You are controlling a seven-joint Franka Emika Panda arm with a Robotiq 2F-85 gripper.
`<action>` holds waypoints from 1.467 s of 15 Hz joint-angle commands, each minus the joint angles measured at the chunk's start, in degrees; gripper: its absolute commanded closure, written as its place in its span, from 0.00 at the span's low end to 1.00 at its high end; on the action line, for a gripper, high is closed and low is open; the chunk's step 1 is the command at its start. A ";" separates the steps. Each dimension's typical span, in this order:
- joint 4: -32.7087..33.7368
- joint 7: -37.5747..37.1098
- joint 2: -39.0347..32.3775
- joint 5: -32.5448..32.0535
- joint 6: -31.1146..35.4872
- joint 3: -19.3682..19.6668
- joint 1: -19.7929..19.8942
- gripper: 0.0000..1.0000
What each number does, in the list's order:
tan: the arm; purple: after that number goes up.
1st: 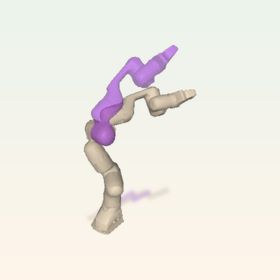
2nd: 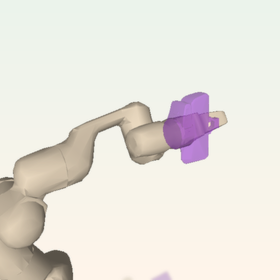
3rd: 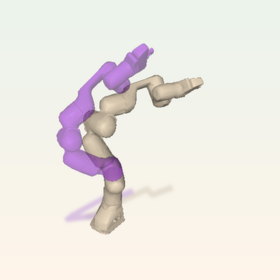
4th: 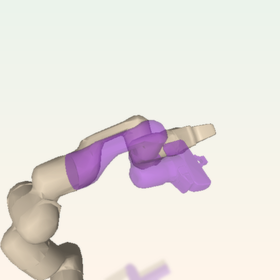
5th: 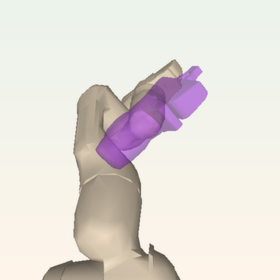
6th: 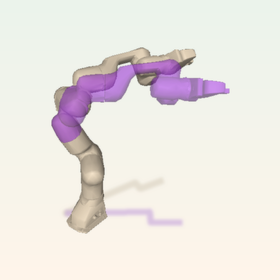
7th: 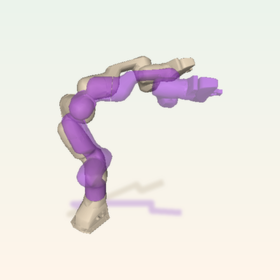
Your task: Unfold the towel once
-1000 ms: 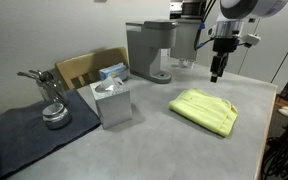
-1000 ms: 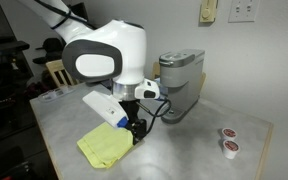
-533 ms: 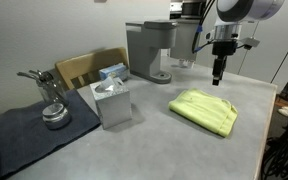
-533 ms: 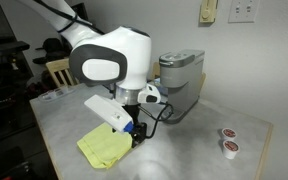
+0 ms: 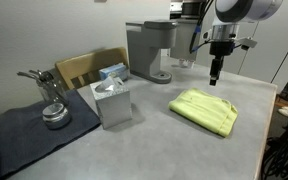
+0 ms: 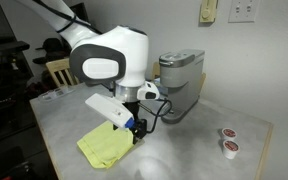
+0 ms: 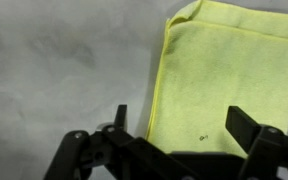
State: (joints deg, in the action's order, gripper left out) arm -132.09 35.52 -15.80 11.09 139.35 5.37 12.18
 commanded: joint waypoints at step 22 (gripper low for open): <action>10.77 -6.33 -11.67 6.46 -5.16 -4.23 6.49 0.00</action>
State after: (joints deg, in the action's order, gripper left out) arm -123.04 30.27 -26.82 16.14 137.45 2.54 16.89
